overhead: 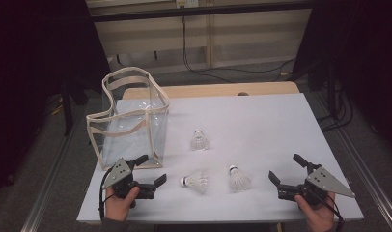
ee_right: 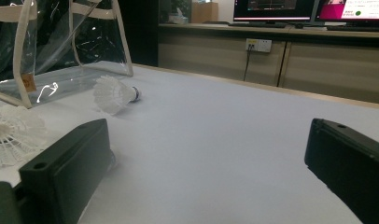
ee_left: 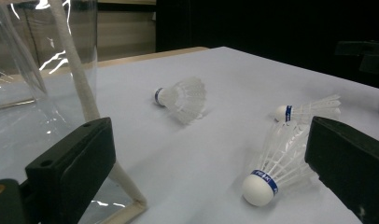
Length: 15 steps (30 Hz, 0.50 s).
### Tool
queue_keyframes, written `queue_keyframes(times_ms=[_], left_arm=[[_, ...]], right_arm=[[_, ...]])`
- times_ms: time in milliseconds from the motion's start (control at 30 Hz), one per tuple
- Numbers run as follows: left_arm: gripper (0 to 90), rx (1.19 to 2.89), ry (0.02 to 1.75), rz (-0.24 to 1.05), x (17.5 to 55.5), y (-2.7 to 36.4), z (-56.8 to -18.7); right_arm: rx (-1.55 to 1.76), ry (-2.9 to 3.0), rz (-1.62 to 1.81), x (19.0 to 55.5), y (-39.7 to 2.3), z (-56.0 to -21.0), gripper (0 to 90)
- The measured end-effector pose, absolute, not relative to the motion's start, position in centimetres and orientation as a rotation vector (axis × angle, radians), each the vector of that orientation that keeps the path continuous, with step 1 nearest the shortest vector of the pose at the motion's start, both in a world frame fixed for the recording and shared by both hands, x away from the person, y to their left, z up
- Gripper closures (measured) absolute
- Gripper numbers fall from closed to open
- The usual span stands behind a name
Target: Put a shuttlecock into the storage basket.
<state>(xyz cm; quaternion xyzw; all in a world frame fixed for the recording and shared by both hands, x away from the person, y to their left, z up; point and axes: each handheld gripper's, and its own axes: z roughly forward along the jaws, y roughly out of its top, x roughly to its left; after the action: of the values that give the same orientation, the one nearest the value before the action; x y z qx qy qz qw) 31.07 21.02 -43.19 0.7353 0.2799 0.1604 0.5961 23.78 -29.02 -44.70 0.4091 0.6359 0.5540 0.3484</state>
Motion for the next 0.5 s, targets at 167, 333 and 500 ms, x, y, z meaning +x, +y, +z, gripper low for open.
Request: queue_keyframes(times_ms=[167,333,500], left_arm=[[1.8,1.722,0.64,0.359,31.0,20.63,-43.17],[2.0,1.729,0.627,0.35,30.88,20.42,-43.09],[2.0,1.742,0.622,0.337,31.06,20.07,-43.21]], right_arm=[[1.062,1.65,1.442,23.81,-29.03,-44.69,0.4],[1.05,1.651,1.441,23.75,-28.91,-44.57,0.4],[1.051,1.651,1.445,23.74,-28.86,-44.6,0.4]])
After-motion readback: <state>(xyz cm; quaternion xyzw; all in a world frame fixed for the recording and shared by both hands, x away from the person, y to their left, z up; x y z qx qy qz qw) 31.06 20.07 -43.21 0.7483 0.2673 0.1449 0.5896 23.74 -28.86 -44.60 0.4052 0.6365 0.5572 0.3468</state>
